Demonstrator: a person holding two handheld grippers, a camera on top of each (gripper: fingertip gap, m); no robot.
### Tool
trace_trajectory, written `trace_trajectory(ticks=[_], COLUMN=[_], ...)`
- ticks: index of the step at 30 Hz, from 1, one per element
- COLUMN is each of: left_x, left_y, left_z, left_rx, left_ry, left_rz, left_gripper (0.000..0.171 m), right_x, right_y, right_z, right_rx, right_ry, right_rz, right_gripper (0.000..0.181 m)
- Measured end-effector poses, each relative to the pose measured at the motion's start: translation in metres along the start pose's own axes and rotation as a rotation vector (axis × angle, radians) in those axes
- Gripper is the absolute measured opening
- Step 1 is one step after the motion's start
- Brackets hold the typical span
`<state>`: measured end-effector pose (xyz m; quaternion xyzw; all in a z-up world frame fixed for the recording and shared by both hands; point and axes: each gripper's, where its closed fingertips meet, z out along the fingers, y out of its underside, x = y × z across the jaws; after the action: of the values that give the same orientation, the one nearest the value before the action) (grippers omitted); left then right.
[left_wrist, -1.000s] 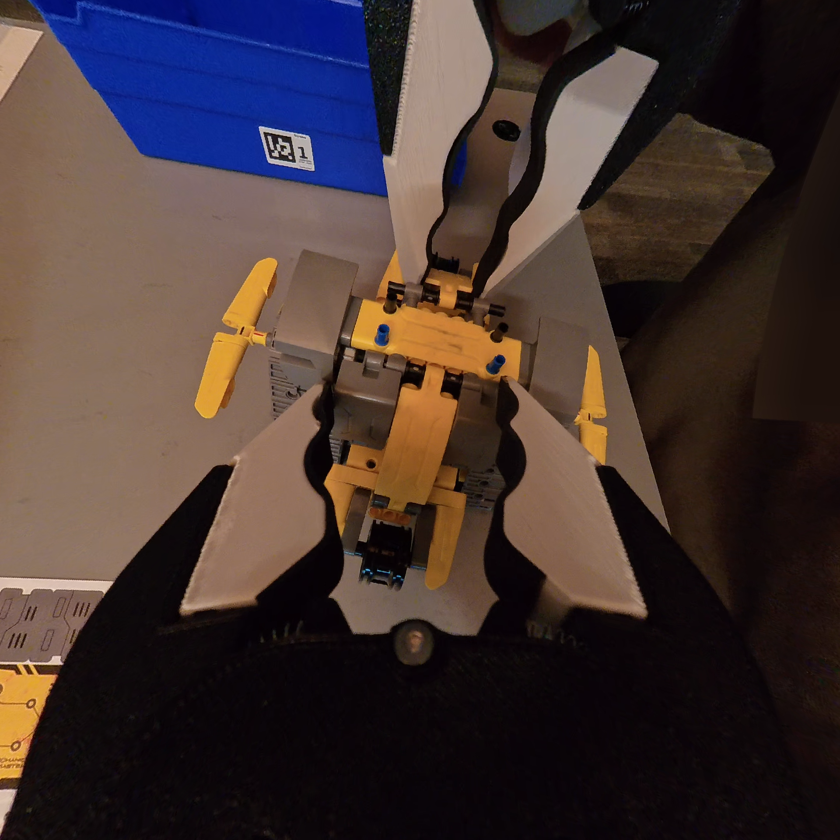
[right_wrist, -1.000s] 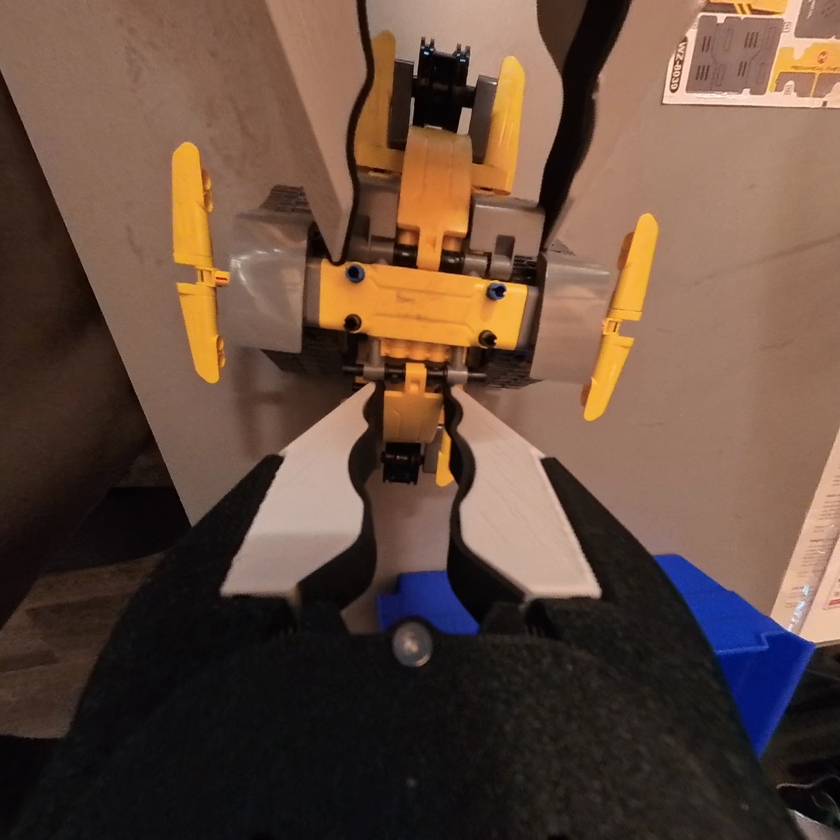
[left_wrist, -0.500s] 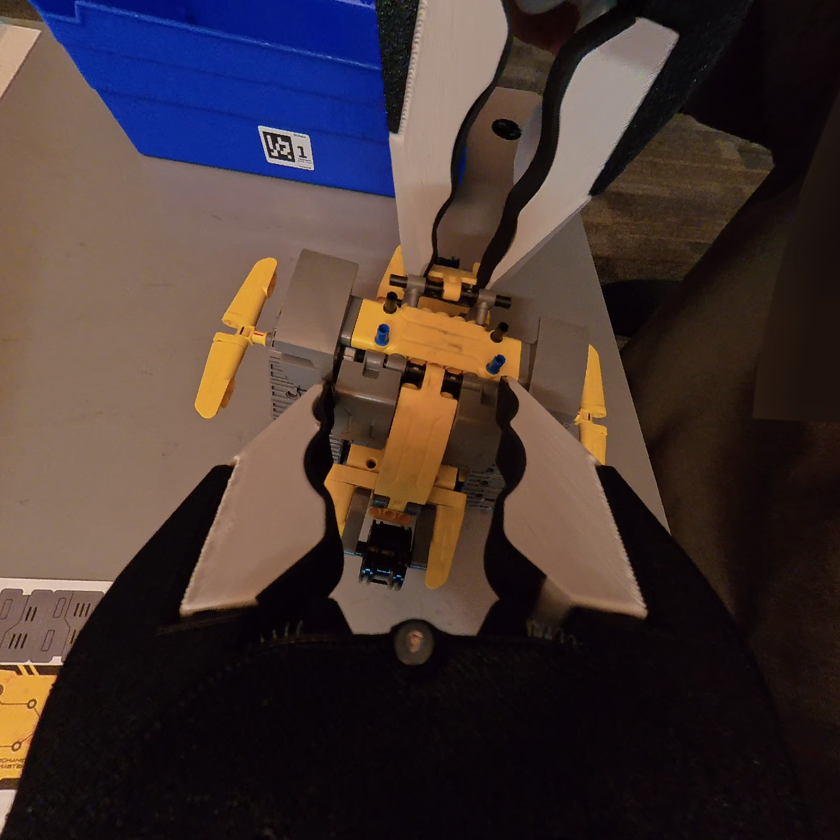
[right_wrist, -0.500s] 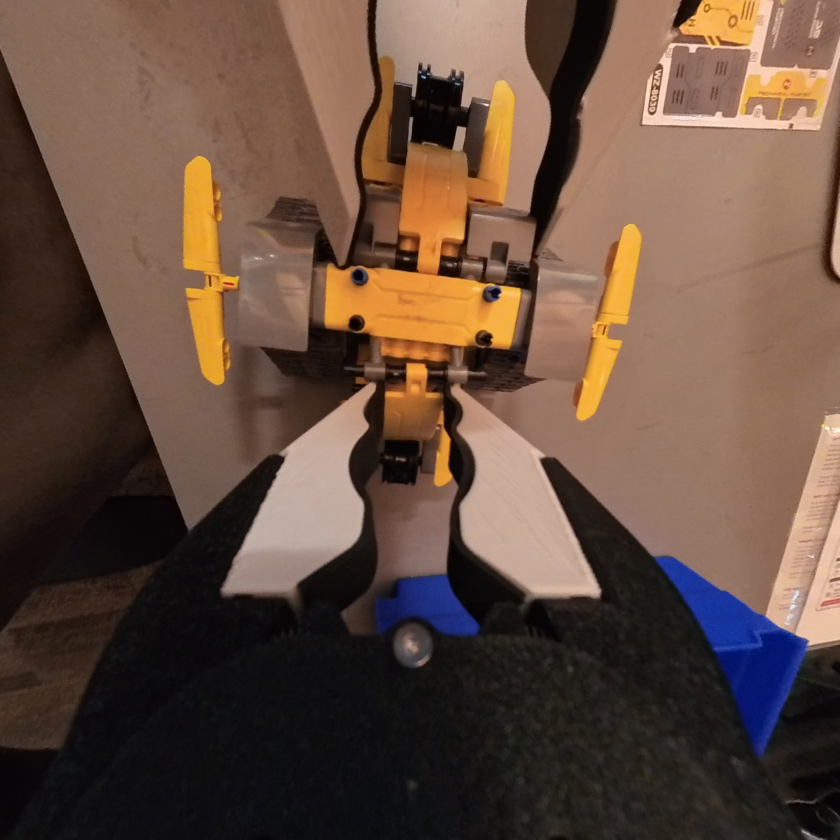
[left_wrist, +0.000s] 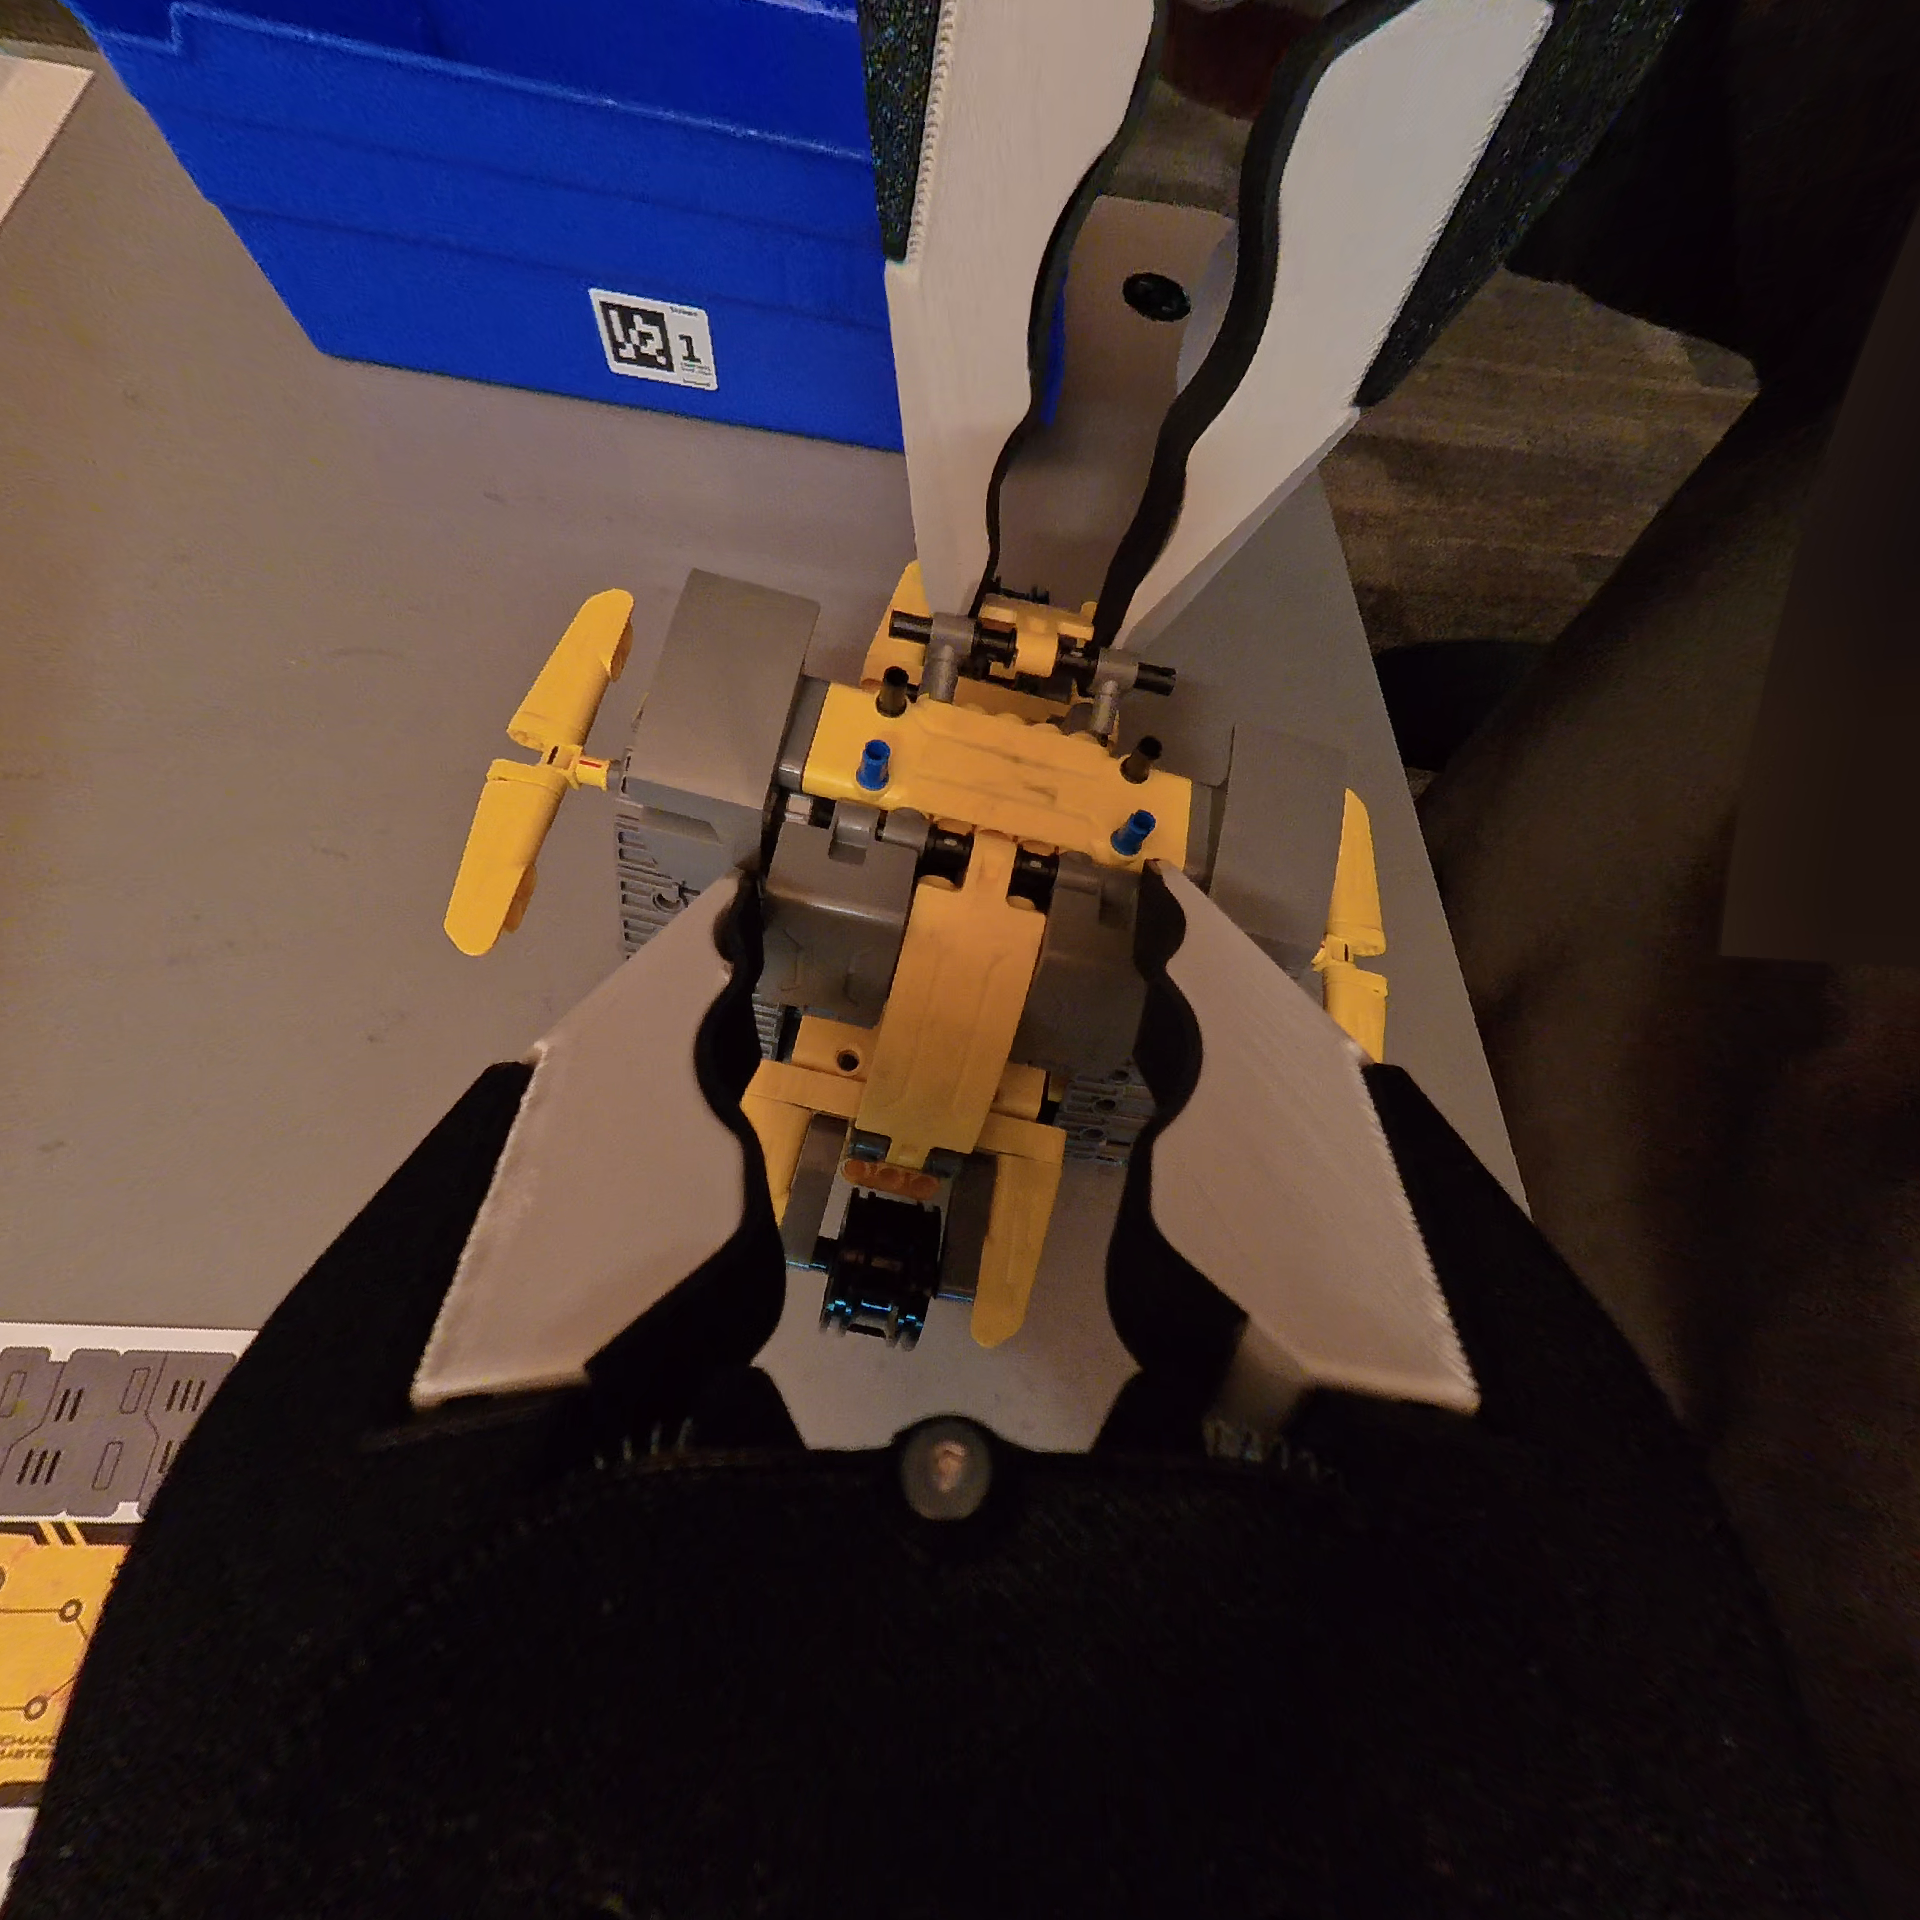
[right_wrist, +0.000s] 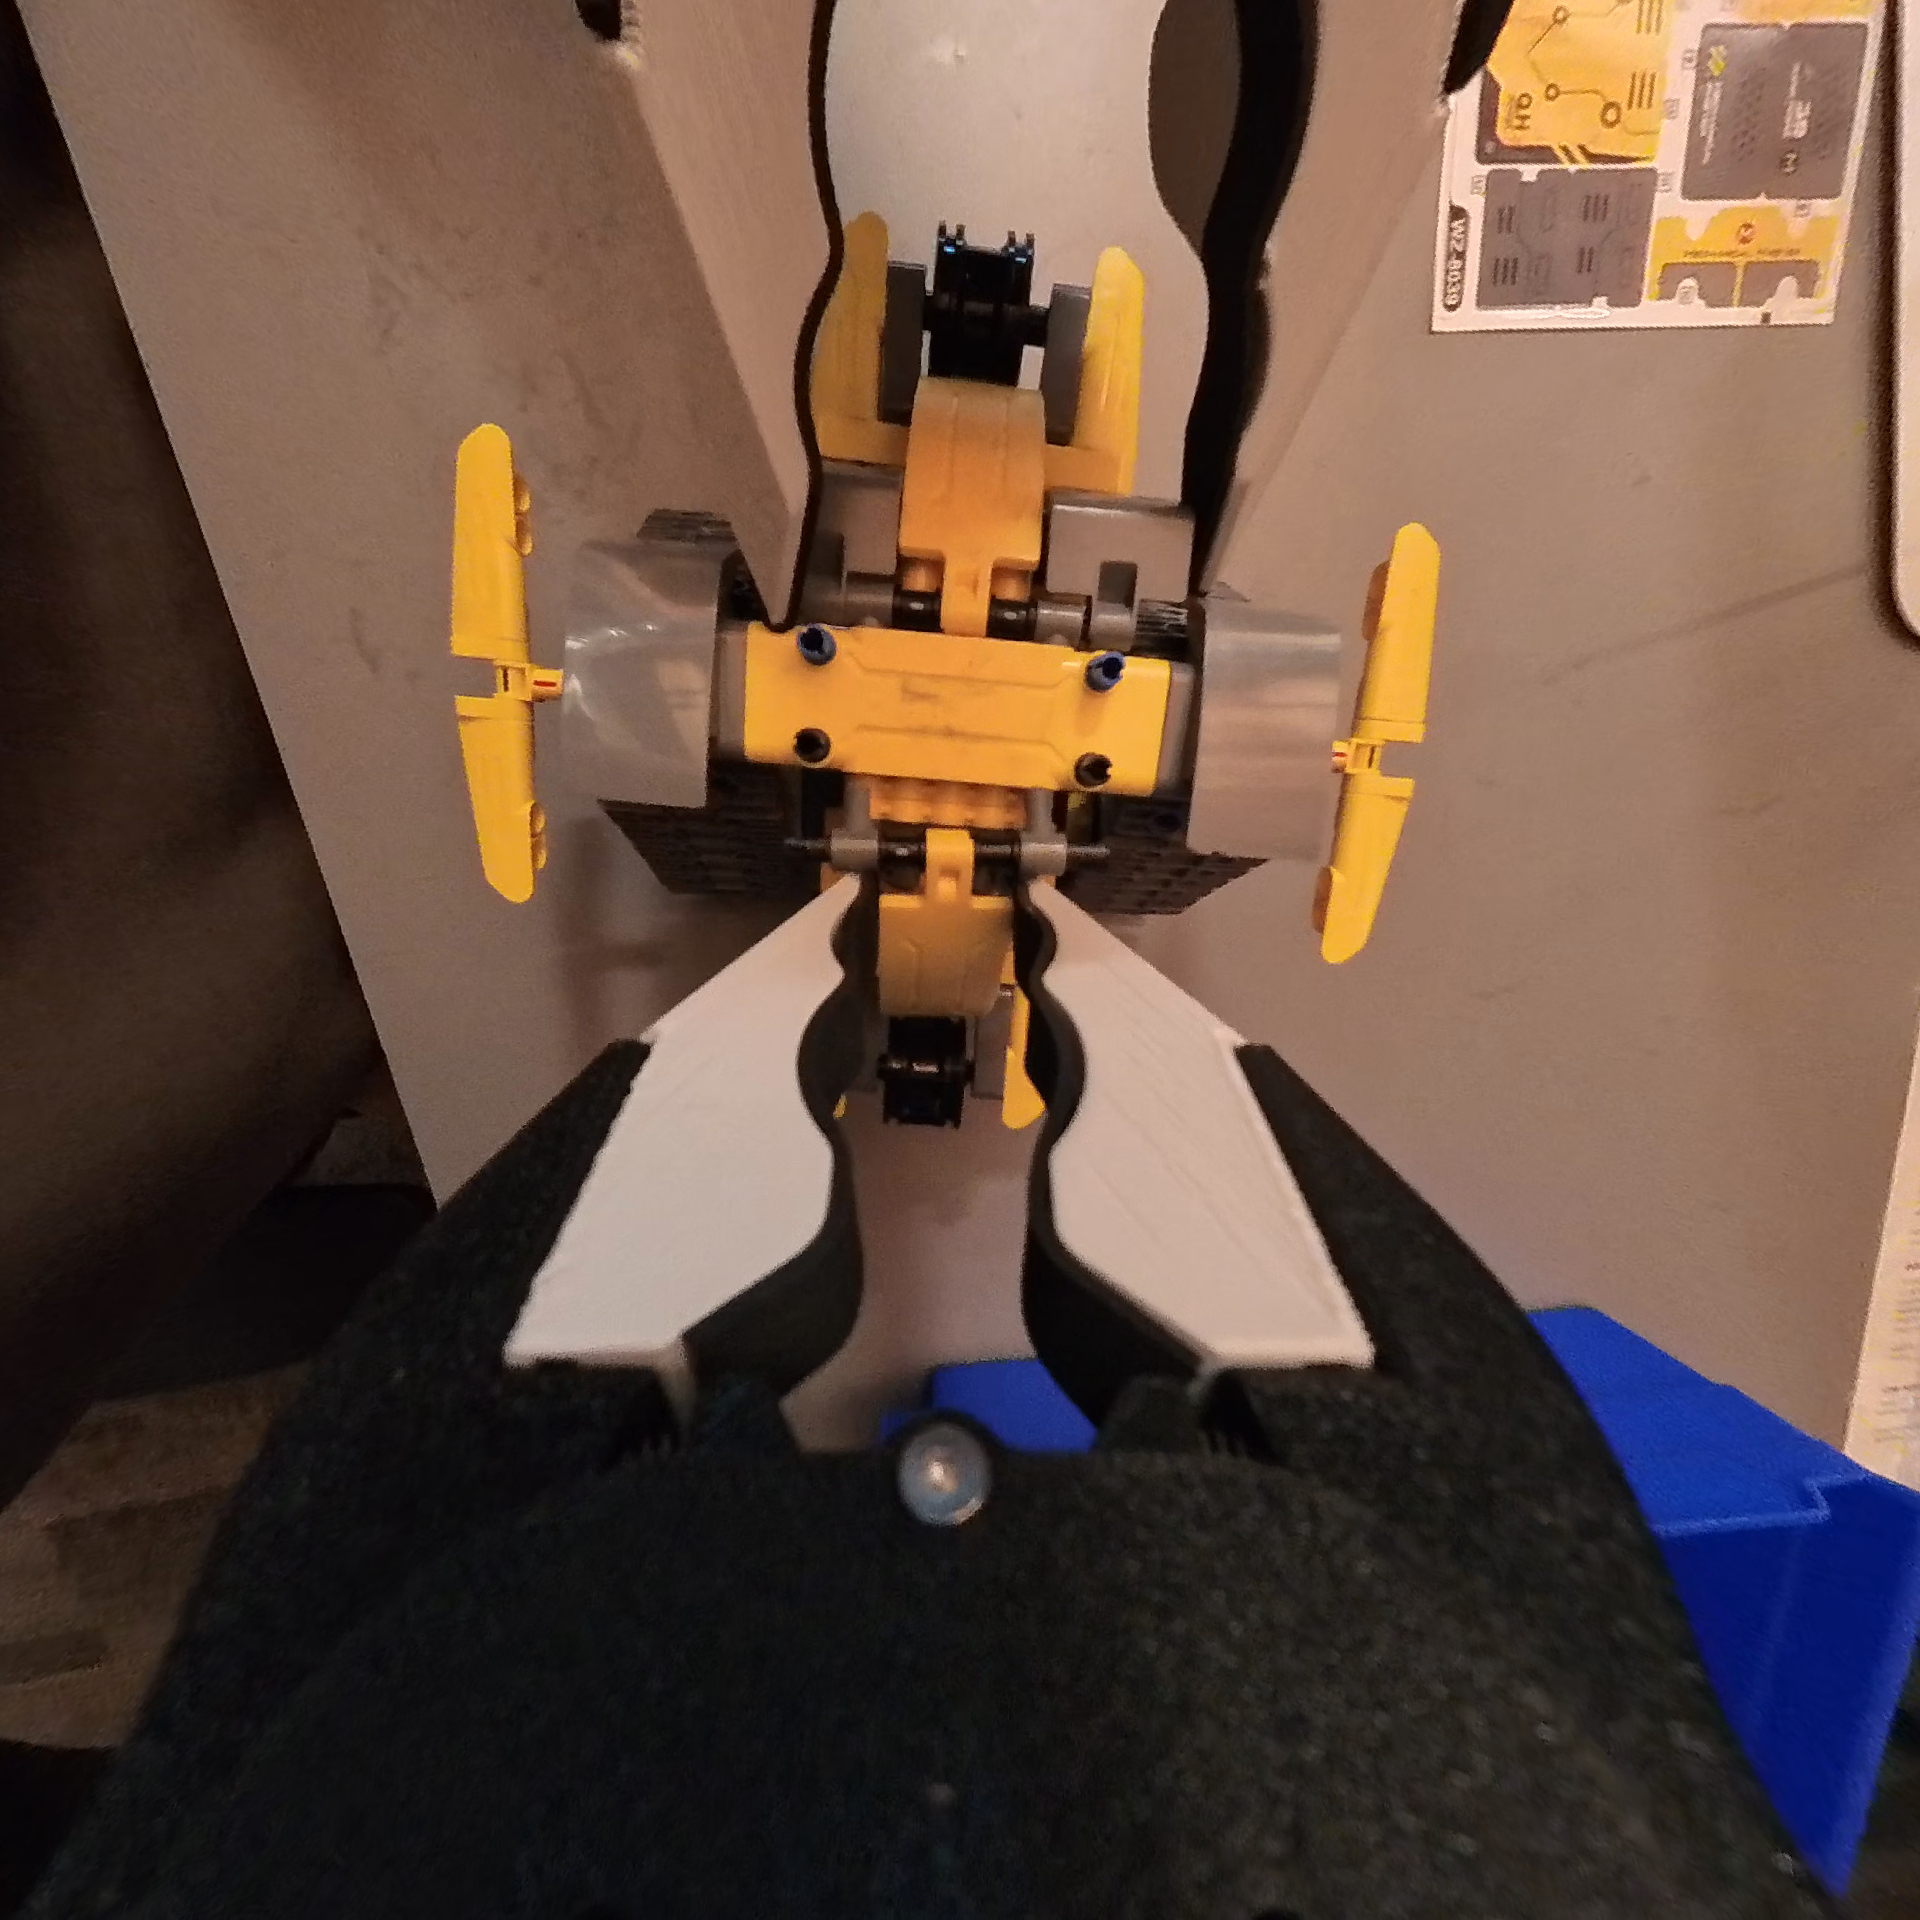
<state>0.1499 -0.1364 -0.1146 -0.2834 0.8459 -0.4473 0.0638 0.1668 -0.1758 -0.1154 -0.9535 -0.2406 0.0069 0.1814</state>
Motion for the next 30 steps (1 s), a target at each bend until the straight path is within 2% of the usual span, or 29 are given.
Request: trace_trajectory(ticks=[18,26,30], left_x=[0.000,0.000,0.000], left_y=[0.000,0.000,0.000], left_z=[0.000,0.000,0.000], left_rx=[-0.001,-0.002,-0.003], left_ry=[-0.001,-0.003,-0.002], left_rz=[0.000,0.001,0.000], left_gripper=[0.071,0.071,0.071], right_x=[0.000,0.000,0.000], right_y=[-0.001,0.009,0.005], right_z=[-0.001,0.006,0.007], right_rx=[0.008,-0.105,-0.087], right_ry=[-0.010,0.005,0.013], right_rz=[-0.003,-0.030,-0.025], right_gripper=[0.025,0.025,0.025])
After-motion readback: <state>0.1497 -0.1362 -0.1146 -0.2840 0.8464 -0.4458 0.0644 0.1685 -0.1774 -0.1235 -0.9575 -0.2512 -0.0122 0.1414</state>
